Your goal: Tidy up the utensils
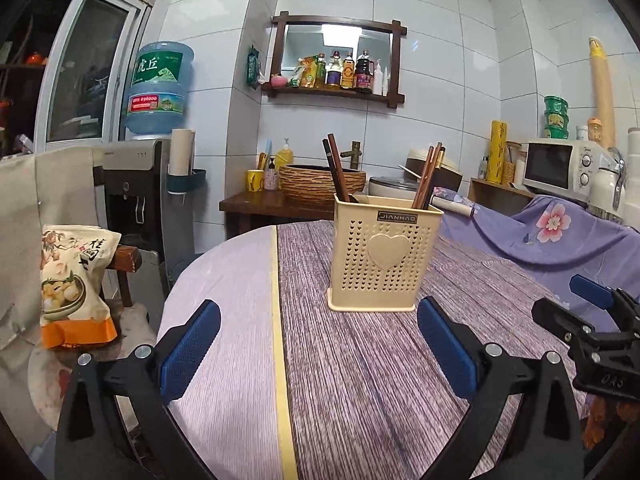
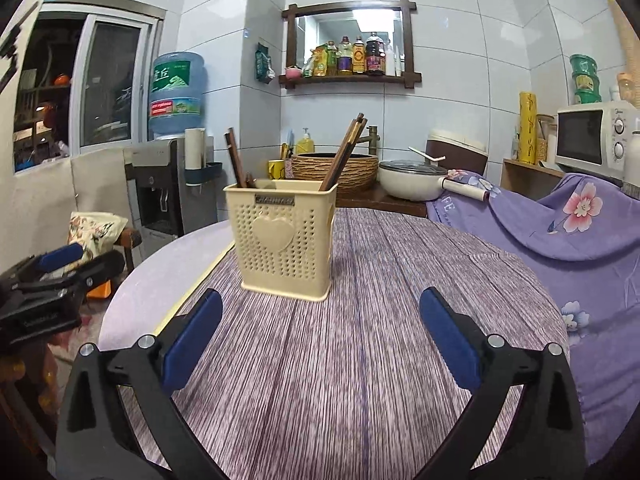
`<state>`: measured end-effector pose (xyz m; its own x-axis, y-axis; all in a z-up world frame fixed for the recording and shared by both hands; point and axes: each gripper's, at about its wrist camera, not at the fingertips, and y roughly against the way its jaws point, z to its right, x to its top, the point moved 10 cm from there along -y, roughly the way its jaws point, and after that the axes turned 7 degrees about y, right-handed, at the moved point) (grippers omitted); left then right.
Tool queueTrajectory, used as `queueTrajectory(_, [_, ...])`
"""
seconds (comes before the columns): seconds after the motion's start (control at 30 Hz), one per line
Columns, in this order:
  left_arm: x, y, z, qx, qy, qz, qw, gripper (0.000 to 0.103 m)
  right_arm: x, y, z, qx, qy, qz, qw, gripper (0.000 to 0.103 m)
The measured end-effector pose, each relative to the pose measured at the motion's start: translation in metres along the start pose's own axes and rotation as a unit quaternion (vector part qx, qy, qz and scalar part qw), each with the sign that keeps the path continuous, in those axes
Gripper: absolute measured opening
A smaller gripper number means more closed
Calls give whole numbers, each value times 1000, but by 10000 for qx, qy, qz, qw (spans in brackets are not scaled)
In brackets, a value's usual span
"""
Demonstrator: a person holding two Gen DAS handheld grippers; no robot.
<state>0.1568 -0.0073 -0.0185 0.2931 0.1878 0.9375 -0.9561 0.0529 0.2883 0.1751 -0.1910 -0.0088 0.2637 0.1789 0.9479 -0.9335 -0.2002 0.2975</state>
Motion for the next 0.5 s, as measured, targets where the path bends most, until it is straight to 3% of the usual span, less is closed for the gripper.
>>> queueTrajectory(0.27, [-24, 25, 1, -74, 30, -54, 10000, 97, -28, 45, -17, 169, 119, 196, 9996, 97])
queueTrajectory(0.5, [-21, 42, 5, -85, -52, 212, 9997, 97, -26, 66, -17, 75, 191, 399, 9990, 97])
